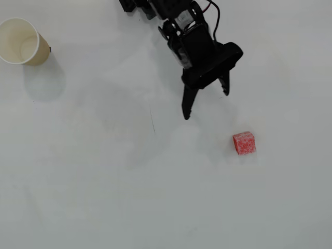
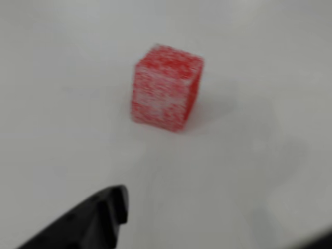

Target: Pick up the cube and drop it in the cup.

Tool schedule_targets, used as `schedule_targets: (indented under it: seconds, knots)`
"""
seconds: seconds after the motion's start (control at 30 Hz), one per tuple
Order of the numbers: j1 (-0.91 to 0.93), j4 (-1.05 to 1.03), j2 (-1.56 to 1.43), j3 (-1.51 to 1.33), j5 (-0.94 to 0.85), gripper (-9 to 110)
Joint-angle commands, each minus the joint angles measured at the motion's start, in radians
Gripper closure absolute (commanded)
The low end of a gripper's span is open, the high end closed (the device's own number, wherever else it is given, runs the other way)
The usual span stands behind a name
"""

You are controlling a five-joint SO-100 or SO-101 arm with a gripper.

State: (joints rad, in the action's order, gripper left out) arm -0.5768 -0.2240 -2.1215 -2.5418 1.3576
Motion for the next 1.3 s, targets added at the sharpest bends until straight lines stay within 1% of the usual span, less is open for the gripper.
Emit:
schedule_targets:
  seconds: [0.0,0.67,1.27]
  knots:
    - [-0.021,0.052,0.015,0.166,0.000,55]
    - [-0.035,0.189,0.426,0.374,0.000,55]
    - [-0.046,0.238,0.667,0.617,0.000,55]
